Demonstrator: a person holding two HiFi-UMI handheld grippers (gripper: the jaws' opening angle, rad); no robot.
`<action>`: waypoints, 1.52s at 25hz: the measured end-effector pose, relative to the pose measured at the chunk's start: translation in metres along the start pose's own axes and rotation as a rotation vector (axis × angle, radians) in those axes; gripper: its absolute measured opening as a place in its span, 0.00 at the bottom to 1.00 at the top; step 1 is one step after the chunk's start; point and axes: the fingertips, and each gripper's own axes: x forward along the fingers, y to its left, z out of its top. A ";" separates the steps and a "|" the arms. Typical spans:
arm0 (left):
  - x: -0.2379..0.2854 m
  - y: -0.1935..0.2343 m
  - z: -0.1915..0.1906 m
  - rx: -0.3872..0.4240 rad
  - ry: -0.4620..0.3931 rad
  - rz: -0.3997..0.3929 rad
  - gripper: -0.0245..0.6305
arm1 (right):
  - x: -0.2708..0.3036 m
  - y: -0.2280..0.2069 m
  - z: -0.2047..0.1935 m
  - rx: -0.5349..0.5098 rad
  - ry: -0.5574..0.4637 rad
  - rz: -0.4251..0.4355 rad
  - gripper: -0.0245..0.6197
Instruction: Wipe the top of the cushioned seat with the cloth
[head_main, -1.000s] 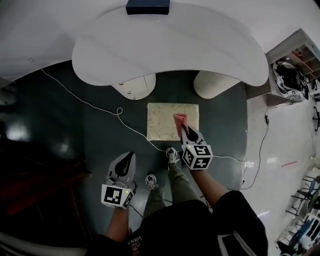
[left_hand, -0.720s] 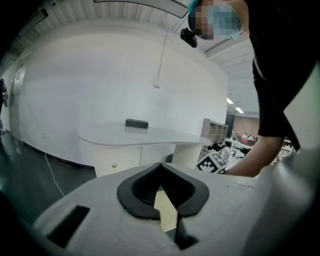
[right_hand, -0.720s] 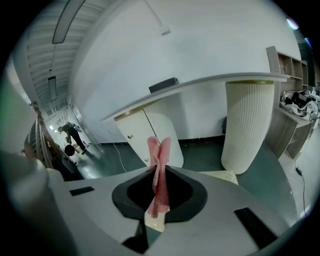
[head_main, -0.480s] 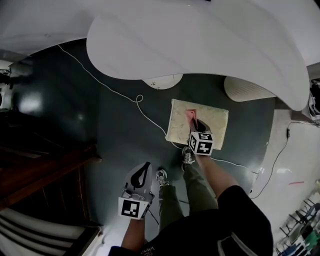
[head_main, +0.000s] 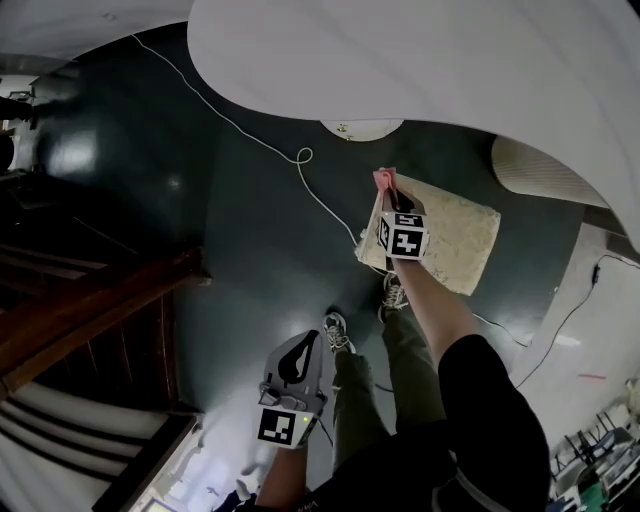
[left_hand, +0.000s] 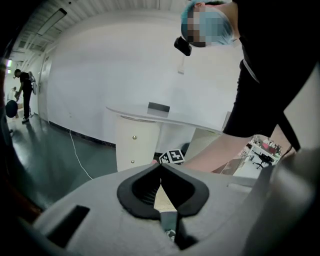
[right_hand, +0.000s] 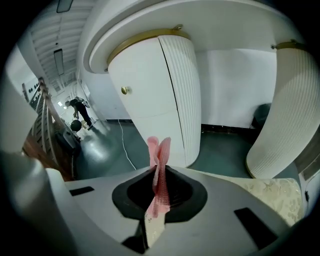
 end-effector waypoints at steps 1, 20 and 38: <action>0.001 0.000 -0.004 -0.006 0.009 0.001 0.07 | 0.008 0.000 -0.003 0.006 0.010 -0.005 0.08; 0.073 -0.055 -0.009 0.070 0.068 -0.205 0.06 | -0.020 -0.144 -0.044 0.094 0.060 -0.193 0.08; 0.116 -0.104 -0.024 0.113 0.108 -0.409 0.07 | -0.138 -0.323 -0.115 0.240 0.112 -0.545 0.08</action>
